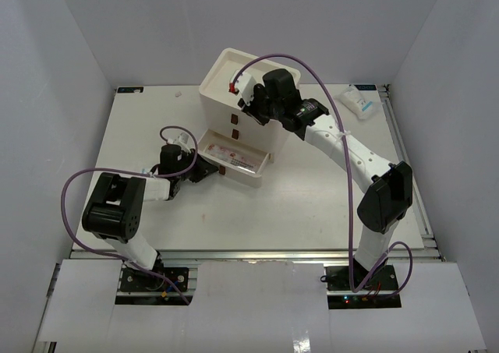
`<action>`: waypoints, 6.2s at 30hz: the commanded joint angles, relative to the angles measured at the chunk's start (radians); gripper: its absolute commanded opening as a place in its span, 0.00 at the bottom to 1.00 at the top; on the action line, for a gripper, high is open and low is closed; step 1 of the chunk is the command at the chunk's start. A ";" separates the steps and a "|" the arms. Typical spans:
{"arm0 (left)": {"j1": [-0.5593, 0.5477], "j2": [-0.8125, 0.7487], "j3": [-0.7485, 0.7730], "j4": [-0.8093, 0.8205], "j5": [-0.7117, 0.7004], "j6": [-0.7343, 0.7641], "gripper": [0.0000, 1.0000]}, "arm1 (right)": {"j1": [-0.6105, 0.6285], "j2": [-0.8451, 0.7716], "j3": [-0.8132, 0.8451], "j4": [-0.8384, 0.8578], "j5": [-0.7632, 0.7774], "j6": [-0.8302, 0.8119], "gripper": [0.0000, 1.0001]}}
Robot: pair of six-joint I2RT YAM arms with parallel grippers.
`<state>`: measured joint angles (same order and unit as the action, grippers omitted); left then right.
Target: Organize the makeup
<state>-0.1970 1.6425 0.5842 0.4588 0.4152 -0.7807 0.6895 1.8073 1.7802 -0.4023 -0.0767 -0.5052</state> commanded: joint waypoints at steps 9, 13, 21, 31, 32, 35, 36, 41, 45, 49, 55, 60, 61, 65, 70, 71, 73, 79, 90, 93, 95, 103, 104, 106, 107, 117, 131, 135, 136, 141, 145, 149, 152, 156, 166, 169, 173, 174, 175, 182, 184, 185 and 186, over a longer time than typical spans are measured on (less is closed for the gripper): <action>-0.058 0.171 0.291 0.064 -0.015 -0.072 0.17 | 0.002 -0.016 -0.053 -0.057 -0.073 0.033 0.12; -0.071 0.238 0.383 0.049 -0.019 -0.093 0.19 | 0.002 -0.022 -0.074 -0.059 -0.077 0.033 0.12; -0.074 0.174 0.350 0.029 -0.028 -0.067 0.30 | -0.002 -0.108 -0.095 -0.063 -0.091 0.026 0.14; -0.069 -0.157 0.215 -0.106 -0.078 0.053 0.67 | -0.157 -0.324 -0.105 -0.065 -0.195 0.036 0.22; -0.068 -0.194 0.213 -0.132 -0.087 0.069 0.69 | -0.186 -0.342 -0.119 -0.064 -0.210 0.044 0.22; -0.067 -0.299 0.209 -0.226 -0.112 0.133 0.76 | -0.306 -0.385 -0.201 -0.038 -0.288 0.069 0.30; -0.066 -0.347 0.205 -0.253 -0.129 0.150 0.80 | -0.341 -0.395 -0.228 -0.029 -0.314 0.082 0.34; -0.057 -0.549 0.175 -0.406 -0.201 0.241 0.96 | -0.488 -0.403 -0.344 0.022 -0.432 0.116 0.52; -0.049 -0.729 0.169 -0.577 -0.279 0.321 0.98 | -0.622 -0.346 -0.393 0.127 -0.427 0.260 0.61; -0.050 -0.861 0.170 -0.720 -0.359 0.418 0.98 | -0.724 -0.230 -0.382 0.199 -0.360 0.390 0.69; -0.052 -1.018 0.115 -0.806 -0.457 0.502 0.98 | -0.741 0.039 -0.239 0.204 -0.204 0.123 0.84; -0.050 -1.048 0.093 -0.785 -0.472 0.502 0.98 | -0.711 0.301 0.032 0.136 0.084 -0.151 0.87; -0.050 -1.044 0.091 -0.784 -0.470 0.502 0.98 | -0.705 0.369 0.086 0.124 0.130 -0.198 0.86; -0.050 -1.034 0.088 -0.780 -0.471 0.502 0.98 | -0.691 0.479 0.182 0.182 0.236 -0.308 0.85; -0.052 -1.030 0.088 -0.779 -0.480 0.503 0.98 | -0.691 0.624 0.327 0.212 0.316 -0.392 0.82; -0.051 -1.032 0.088 -0.780 -0.481 0.504 0.98 | -0.691 0.642 0.330 0.237 0.325 -0.400 0.80; -0.050 -1.032 0.088 -0.780 -0.483 0.505 0.98 | -0.691 0.667 0.331 0.276 0.345 -0.413 0.79; -0.050 -1.029 0.087 -0.782 -0.485 0.503 0.98 | -0.691 0.706 0.332 0.302 0.375 -0.444 0.71; -0.050 -1.041 0.086 -0.787 -0.495 0.500 0.98 | -0.691 0.632 0.250 0.249 0.345 -0.404 0.11; -0.050 -1.044 0.085 -0.787 -0.490 0.498 0.98 | -0.691 0.519 0.139 0.251 0.299 -0.330 0.09; -0.050 -1.048 0.085 -0.787 -0.485 0.494 0.98 | -0.691 0.371 0.001 0.250 0.233 -0.268 0.08; -0.050 -1.068 0.083 -0.783 -0.465 0.487 0.98 | -0.679 -0.158 -0.420 0.213 -0.310 0.019 0.08; -0.050 -1.071 0.081 -0.782 -0.462 0.486 0.98 | -0.654 -0.227 -0.463 0.213 -0.357 0.047 0.08; -0.050 -1.075 0.080 -0.782 -0.457 0.485 0.98 | -0.638 -0.319 -0.504 0.220 -0.386 0.081 0.08; -0.051 -1.079 0.080 -0.782 -0.454 0.485 0.98 | -0.633 -0.358 -0.514 0.222 -0.402 0.096 0.08; -0.050 -1.085 0.078 -0.779 -0.447 0.481 0.98 | -0.508 -0.452 -0.376 0.180 -0.518 0.308 0.11; -0.050 -1.075 0.076 -0.781 -0.462 0.483 0.98 | -0.449 -0.206 -0.218 0.401 -0.509 0.906 0.45; -0.050 -1.068 0.077 -0.782 -0.464 0.483 0.98 | -0.450 -0.178 -0.180 0.420 -0.501 0.916 0.59; -0.050 -1.065 0.077 -0.782 -0.464 0.483 0.98 | -0.450 -0.173 -0.168 0.420 -0.499 0.916 0.61; -0.050 -1.061 0.077 -0.782 -0.464 0.480 0.98 | -0.452 -0.155 -0.125 0.419 -0.482 0.896 0.64; -0.050 -1.057 0.074 -0.784 -0.466 0.479 0.98 | -0.452 -0.143 -0.097 0.419 -0.476 0.868 0.64; -0.050 -1.055 0.070 -0.782 -0.460 0.473 0.98 | -0.452 -0.161 -0.100 0.418 -0.499 0.825 0.63; -0.051 -1.029 0.055 -0.793 -0.471 0.416 0.98 | -0.451 -0.203 -0.120 0.417 -0.579 0.756 0.62; -0.050 -0.923 0.074 -0.855 -0.489 0.293 0.98 | -0.449 -0.304 -0.194 0.406 -0.757 0.580 0.61; 0.149 -0.734 0.072 -0.994 -0.478 -0.102 0.88 | -0.462 -0.671 -0.769 0.445 -0.851 0.233 0.87; 0.249 -0.610 0.106 -1.045 -0.474 -0.221 0.89 | -0.503 -0.741 -0.886 0.510 -0.883 0.241 0.89; 0.329 -0.481 0.121 -1.042 -0.459 -0.341 0.89 | -0.578 -0.785 -1.013 0.624 -0.949 0.288 0.88; 0.342 -0.450 0.123 -1.028 -0.456 -0.356 0.89 | -0.596 -0.787 -1.022 0.632 -0.959 0.294 0.88; 0.351 -0.421 0.126 -1.012 -0.458 -0.369 0.88 | -0.609 -0.787 -1.024 0.632 -0.970 0.297 0.88; 0.380 -0.238 0.178 -0.922 -0.475 -0.424 0.75 | -0.626 -0.776 -1.048 0.640 -1.026 0.302 0.88; 0.384 -0.212 0.192 -0.908 -0.466 -0.422 0.69 | -0.631 -0.769 -1.046 0.630 -1.030 0.294 0.88; 0.385 -0.204 0.195 -0.902 -0.466 -0.421 0.67 | -0.634 -0.766 -1.044 0.626 -1.033 0.290 0.88; 0.386 -0.198 0.195 -0.897 -0.466 -0.419 0.64 | -0.637 -0.764 -1.043 0.622 -1.037 0.287 0.88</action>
<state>0.1757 1.4197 0.7412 -0.4908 -0.0487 -1.1585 0.0658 1.0451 0.7379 0.1762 -1.0657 -0.2094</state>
